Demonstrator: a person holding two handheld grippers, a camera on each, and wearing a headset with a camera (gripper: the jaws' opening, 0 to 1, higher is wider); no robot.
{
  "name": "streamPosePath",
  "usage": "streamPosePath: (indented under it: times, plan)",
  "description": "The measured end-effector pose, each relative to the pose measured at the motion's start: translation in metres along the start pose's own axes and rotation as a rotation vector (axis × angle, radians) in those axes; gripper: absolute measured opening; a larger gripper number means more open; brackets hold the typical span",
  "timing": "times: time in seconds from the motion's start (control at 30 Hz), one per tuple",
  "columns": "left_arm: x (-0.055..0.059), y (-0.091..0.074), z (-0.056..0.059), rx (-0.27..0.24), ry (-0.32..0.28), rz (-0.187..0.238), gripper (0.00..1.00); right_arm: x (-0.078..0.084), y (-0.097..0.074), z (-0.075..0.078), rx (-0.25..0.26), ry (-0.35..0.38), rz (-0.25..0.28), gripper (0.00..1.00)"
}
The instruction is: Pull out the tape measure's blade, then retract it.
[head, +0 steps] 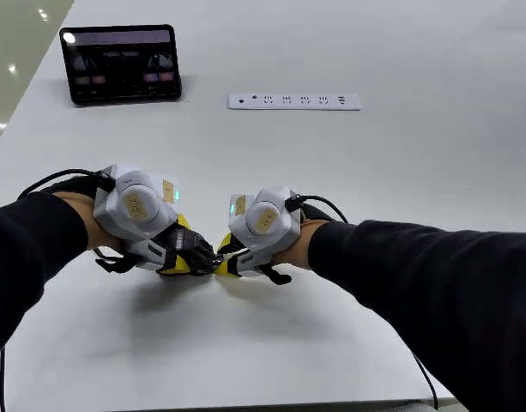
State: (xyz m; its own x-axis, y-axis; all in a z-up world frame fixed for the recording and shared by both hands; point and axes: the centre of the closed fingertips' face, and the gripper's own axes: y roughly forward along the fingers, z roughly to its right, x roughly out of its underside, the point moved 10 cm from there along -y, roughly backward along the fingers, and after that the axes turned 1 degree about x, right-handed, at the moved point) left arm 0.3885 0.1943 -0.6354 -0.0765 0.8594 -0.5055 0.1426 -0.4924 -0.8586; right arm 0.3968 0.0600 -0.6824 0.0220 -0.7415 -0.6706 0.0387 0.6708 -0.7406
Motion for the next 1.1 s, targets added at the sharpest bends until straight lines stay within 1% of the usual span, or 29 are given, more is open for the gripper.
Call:
streamPosePath:
  times: [0.1,0.2,0.37,0.43,0.5,0.63,0.7,0.73,0.8,0.93,1.0,1.1]
  plan:
    - [0.0005,0.0001,0.0002,0.0,0.0,0.0,0.31,-0.0012,0.0013,0.0001,-0.006,0.004,0.006,0.12]
    - [0.001,0.0002,-0.0009,0.003,-0.007,0.006,0.31,-0.0001,0.0019,0.0021,-0.024,0.011,0.007,0.12]
    - [0.0008,0.0002,-0.0004,0.005,-0.011,0.008,0.31,-0.0009,0.004,0.0033,-0.038,0.014,-0.004,0.11]
    - [0.0009,0.0002,-0.0004,0.006,-0.012,0.011,0.31,-0.0007,0.0043,0.0032,-0.038,0.003,-0.002,0.11]
    - [0.0011,0.0002,-0.0003,0.006,-0.012,0.014,0.31,-0.0002,0.0048,0.0038,-0.039,0.032,-0.003,0.11]
    - [-0.0007,0.0013,0.0012,0.004,-0.005,0.011,0.31,-0.0026,0.008,0.0042,-0.057,-0.008,-0.026,0.12]
    - [-0.0011,0.0015,0.0013,0.003,-0.004,0.006,0.31,-0.0018,0.008,0.0043,-0.062,-0.008,-0.03,0.12]
    - [-0.0009,0.0011,0.0005,0.003,-0.012,0.006,0.31,-0.0013,0.0072,0.0065,-0.071,-0.007,-0.024,0.11]
    - [-0.0001,0.0007,0.0003,0.003,-0.018,0.015,0.31,-0.0019,0.0075,0.0054,-0.066,-0.026,-0.031,0.1]
    - [0.0025,-0.0021,-0.0002,0.003,-0.016,0.021,0.31,-0.0024,0.0062,0.005,-0.066,-0.035,-0.039,0.09]
    - [0.0031,-0.0011,-0.0013,0.002,-0.021,0.031,0.31,-0.002,0.0055,0.0054,-0.067,-0.04,-0.041,0.09]
    - [0.0025,-0.0011,-0.001,0.0,-0.02,0.027,0.31,-0.0003,0.005,0.007,-0.065,-0.01,-0.029,0.09]
